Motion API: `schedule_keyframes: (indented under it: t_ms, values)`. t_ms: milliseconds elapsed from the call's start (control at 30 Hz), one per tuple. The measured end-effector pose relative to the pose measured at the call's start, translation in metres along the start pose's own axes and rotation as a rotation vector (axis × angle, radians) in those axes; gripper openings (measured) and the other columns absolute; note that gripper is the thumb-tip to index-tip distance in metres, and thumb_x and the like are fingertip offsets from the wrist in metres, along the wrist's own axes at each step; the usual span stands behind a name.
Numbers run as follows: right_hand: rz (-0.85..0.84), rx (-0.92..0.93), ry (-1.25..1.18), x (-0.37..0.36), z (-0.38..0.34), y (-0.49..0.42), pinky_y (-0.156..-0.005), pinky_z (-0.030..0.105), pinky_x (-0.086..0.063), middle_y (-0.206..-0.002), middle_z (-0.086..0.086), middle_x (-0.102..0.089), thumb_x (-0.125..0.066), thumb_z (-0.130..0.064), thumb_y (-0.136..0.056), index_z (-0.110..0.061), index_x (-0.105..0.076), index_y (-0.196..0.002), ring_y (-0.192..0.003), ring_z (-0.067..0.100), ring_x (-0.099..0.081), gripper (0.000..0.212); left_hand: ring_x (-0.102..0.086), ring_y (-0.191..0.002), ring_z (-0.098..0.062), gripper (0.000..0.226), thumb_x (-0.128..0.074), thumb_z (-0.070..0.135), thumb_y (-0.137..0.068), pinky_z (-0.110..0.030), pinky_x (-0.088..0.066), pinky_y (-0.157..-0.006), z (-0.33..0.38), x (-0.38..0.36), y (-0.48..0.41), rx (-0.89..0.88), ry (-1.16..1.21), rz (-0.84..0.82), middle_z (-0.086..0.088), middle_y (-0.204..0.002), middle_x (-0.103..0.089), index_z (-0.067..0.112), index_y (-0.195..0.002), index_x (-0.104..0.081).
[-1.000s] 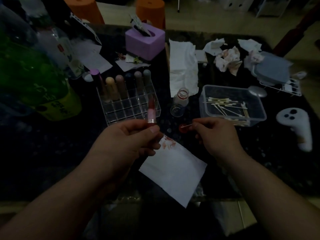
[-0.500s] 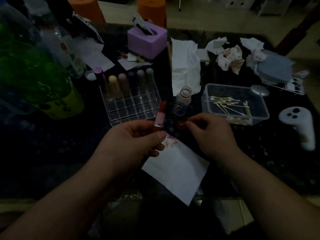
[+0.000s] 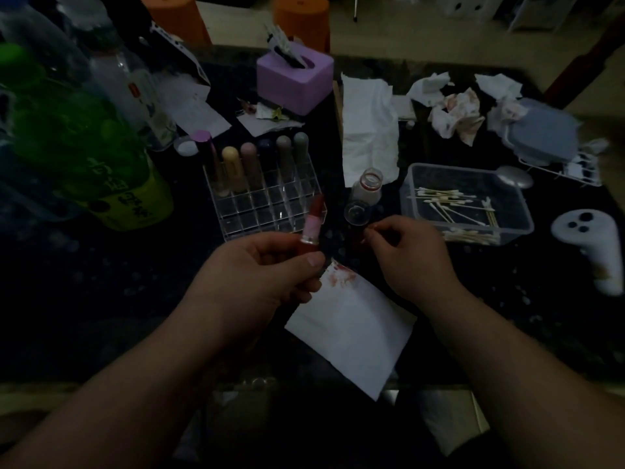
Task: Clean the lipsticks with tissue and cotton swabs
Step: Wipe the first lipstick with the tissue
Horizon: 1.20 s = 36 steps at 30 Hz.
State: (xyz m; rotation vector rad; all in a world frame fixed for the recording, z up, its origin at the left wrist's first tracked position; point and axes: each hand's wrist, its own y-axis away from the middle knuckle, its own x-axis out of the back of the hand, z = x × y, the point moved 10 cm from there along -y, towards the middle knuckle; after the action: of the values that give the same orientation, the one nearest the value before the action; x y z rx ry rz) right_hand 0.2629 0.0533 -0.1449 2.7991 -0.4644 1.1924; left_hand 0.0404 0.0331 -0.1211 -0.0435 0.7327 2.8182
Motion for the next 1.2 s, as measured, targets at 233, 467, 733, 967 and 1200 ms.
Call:
schedule_keyframes:
  t_ms: [233, 467, 733, 967, 1200]
  values:
    - [0.035, -0.064, -0.121, 0.017, 0.003, 0.002, -0.063, 0.001, -0.043, -0.074, -0.019, -0.069, -0.071, -0.022, -0.089, -0.023, -0.076, -0.081, -0.075, -0.009, -0.063, 0.01, -0.071, -0.071, -0.023, 0.014, -0.075, 0.008, -0.078, -0.033, -0.059, -0.068, 0.001, -0.001, 0.0, -0.013, 0.004, -0.025, -0.012, -0.082, -0.076, 0.008, -0.093, -0.075]
    - [0.004, -0.146, -0.226, 0.017, 0.013, 0.002, -0.062, 0.014, -0.049, -0.071, -0.017, -0.07, -0.072, -0.023, -0.089, -0.03, -0.075, -0.08, -0.066, -0.005, -0.065, 0.011, -0.071, -0.072, -0.02, 0.027, -0.076, 0.015, -0.071, -0.027, -0.053, -0.062, -0.005, -0.01, 0.0, 0.026, 0.031, -0.07, -0.011, -0.087, -0.077, 0.008, -0.097, -0.074]
    - [-0.008, -0.168, -0.222, 0.014, 0.015, 0.004, -0.066, 0.016, -0.051, -0.071, -0.015, -0.071, -0.072, -0.024, -0.089, -0.026, -0.078, -0.081, -0.067, -0.004, -0.065, 0.01, -0.071, -0.074, -0.025, 0.03, -0.077, 0.014, -0.066, -0.034, -0.052, -0.066, -0.011, -0.007, -0.005, 0.044, 0.091, -0.053, -0.014, -0.086, -0.075, 0.004, -0.094, -0.075]
    - [0.007, -0.224, -0.278, 0.016, 0.018, 0.004, -0.062, 0.026, -0.052, -0.07, -0.007, -0.073, -0.071, -0.024, -0.089, -0.027, -0.076, -0.078, -0.063, 0.004, -0.066, 0.013, -0.072, -0.073, -0.024, 0.019, -0.079, 0.014, -0.063, -0.029, -0.052, -0.062, -0.008, -0.01, -0.004, 0.035, 0.089, -0.059, -0.011, -0.081, -0.075, 0.01, -0.082, -0.079]
    - [-0.048, -0.161, -0.495, 0.025, -0.02, 0.013, -0.059, 0.021, -0.052, -0.075, -0.002, -0.075, -0.07, -0.02, -0.089, -0.021, -0.077, -0.089, -0.063, 0.013, -0.066, 0.007, -0.071, -0.069, -0.022, 0.031, -0.077, 0.013, -0.064, -0.025, -0.055, -0.06, -0.002, -0.017, 0.002, 0.02, 0.109, -0.095, -0.016, -0.082, -0.075, 0.003, -0.093, -0.075]
